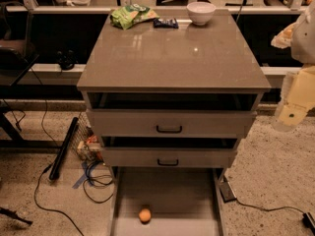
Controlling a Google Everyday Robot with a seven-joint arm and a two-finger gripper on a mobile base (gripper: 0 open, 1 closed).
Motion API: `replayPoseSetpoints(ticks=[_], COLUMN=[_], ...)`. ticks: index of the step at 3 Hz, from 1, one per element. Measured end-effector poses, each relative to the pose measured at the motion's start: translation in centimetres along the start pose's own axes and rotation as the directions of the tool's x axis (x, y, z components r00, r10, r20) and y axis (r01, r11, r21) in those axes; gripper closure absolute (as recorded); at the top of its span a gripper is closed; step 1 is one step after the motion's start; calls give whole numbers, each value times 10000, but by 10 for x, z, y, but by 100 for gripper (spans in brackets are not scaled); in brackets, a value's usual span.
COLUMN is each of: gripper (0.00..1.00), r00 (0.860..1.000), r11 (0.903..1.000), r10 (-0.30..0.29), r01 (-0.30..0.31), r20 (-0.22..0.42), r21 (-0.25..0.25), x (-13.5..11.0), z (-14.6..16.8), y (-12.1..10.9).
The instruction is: Pick orange from bottom drawer and place on counter
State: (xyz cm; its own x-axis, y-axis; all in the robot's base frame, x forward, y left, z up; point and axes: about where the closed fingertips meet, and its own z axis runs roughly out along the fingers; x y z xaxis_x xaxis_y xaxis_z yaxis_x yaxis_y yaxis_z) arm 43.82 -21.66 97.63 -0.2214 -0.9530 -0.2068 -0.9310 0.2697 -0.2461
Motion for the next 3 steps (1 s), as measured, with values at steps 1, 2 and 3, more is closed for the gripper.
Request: replayPoseSetpoints(ticks=[1, 2, 3], gripper=[0, 0, 0], r00=[10000, 9970, 9684], r11=[10000, 9994, 9898], r10=[0, 181, 745], r01=[0, -158, -428], r20=[0, 758, 2381], r21=[0, -314, -1358], x=[0, 2, 6], z=[0, 24, 99], y=[0, 4, 27])
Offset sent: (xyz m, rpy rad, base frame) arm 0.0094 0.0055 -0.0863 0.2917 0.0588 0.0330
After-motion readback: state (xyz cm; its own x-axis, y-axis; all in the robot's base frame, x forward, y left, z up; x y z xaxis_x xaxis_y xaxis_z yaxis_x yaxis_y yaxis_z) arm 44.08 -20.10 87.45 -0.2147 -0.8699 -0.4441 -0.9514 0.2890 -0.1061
